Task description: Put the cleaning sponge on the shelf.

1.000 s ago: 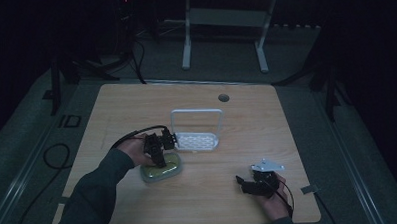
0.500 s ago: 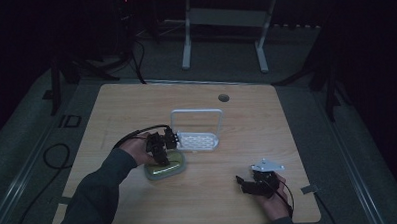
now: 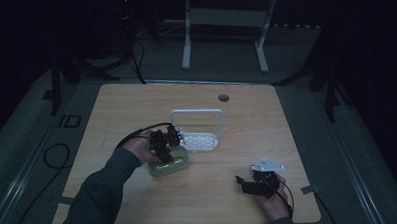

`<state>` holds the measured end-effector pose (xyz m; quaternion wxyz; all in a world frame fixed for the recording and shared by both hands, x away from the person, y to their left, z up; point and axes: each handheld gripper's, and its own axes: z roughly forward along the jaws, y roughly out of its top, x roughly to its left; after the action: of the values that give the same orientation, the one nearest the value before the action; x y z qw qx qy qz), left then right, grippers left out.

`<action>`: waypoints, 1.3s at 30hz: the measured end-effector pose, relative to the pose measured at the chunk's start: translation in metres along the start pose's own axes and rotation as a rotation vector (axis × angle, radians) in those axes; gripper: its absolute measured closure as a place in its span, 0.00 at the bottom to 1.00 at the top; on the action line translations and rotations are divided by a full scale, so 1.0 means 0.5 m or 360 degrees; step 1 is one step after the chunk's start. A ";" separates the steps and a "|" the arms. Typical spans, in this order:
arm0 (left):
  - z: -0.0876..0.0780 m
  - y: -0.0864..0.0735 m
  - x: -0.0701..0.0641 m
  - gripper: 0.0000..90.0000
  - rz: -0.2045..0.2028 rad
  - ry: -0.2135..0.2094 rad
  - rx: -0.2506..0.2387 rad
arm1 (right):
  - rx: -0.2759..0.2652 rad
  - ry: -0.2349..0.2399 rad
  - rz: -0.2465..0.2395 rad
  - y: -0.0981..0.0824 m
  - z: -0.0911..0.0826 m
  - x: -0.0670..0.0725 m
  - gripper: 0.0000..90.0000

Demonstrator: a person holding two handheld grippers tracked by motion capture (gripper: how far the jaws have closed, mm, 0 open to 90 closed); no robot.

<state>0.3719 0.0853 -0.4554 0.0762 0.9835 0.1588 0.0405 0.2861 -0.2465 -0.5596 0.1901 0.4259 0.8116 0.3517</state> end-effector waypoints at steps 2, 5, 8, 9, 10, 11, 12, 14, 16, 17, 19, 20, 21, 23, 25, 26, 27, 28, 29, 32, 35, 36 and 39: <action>-0.002 0.004 -0.001 0.79 0.0000 0.0016 -0.0006 | 0.0000 0.0000 -0.0001 0.000 0.000 0.000 0.26; -0.007 0.012 -0.002 0.79 0.0017 0.0028 -0.0011 | 0.0000 0.0000 0.0000 0.000 0.000 0.000 0.26; -0.011 0.020 -0.004 0.79 0.0037 0.0042 -0.0022 | 0.0000 0.0000 0.0000 0.000 0.000 0.000 0.26; -0.013 0.023 -0.006 0.79 0.0042 0.0047 -0.0026 | -0.0001 0.0000 0.0000 0.000 0.000 0.000 0.26; -0.015 0.025 -0.006 0.79 0.0055 0.0058 -0.0030 | 0.0000 0.0000 -0.0001 0.000 0.000 0.000 0.26; -0.016 0.027 -0.006 0.79 0.0053 0.0054 -0.0039 | 0.0000 0.0000 0.0000 0.000 0.000 0.000 0.26; -0.016 0.029 -0.006 0.79 0.0059 0.0056 -0.0045 | -0.0001 0.0000 0.0000 0.000 0.000 0.000 0.26; -0.016 0.032 -0.006 0.79 0.0071 0.0070 -0.0045 | 0.0000 0.0000 -0.0001 0.000 0.000 0.000 0.26; -0.016 0.034 -0.007 0.79 0.0086 0.0085 -0.0053 | 0.0000 0.0000 -0.0001 0.000 0.000 0.000 0.26; -0.016 0.035 -0.006 0.79 0.0097 0.0092 -0.0057 | 0.0000 0.0000 -0.0001 0.000 0.000 0.000 0.26; -0.016 0.036 -0.006 0.79 0.0108 0.0103 -0.0065 | 0.0000 0.0000 -0.0001 0.000 0.000 0.000 0.26; -0.016 0.037 -0.006 0.79 0.0107 0.0103 -0.0070 | 0.0000 0.0000 -0.0001 0.000 0.000 0.000 0.26; -0.016 0.037 -0.007 0.79 0.0114 0.0106 -0.0073 | 0.0000 0.0000 -0.0001 0.000 0.000 0.000 0.26; -0.016 0.039 -0.007 0.79 0.0132 0.0109 -0.0086 | 0.0000 0.0000 -0.0001 0.000 0.000 0.000 0.26; -0.017 0.042 -0.008 0.79 0.0153 0.0116 -0.0092 | -0.0001 0.0000 -0.0001 0.000 0.000 0.000 0.26; -0.016 0.044 -0.010 0.79 0.0152 0.0117 -0.0102 | 0.0000 0.0000 -0.0001 0.000 0.000 0.000 0.26; -0.016 0.046 -0.010 0.79 0.0161 0.0120 -0.0107 | 0.0000 0.0000 -0.0001 0.000 0.000 0.000 0.26; -0.016 0.048 -0.011 0.79 0.0170 0.0118 -0.0108 | -0.0001 0.0000 -0.0001 0.000 0.000 0.000 0.26; -0.016 0.050 -0.012 0.79 0.0174 0.0120 -0.0111 | 0.0000 0.0000 -0.0001 0.000 0.000 0.000 0.26; -0.016 0.056 -0.014 0.79 0.0198 0.0129 -0.0131 | -0.0001 0.0000 0.0000 0.000 0.000 0.000 0.26; -0.016 0.062 -0.014 0.79 0.0216 0.0129 -0.0139 | 0.0000 0.0000 0.0000 0.000 0.000 0.000 0.26; -0.017 0.064 -0.014 0.79 0.0226 0.0140 -0.0134 | 0.0000 0.0000 0.0000 0.000 0.000 0.000 0.26; -0.018 0.070 -0.015 0.79 0.0234 0.0146 -0.0144 | 0.0000 0.0000 0.0000 0.000 0.000 0.000 0.26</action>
<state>0.3745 0.0512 -0.4411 0.1101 0.9852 0.0874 0.0981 0.2861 -0.2465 -0.5596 0.1902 0.4259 0.8116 0.3518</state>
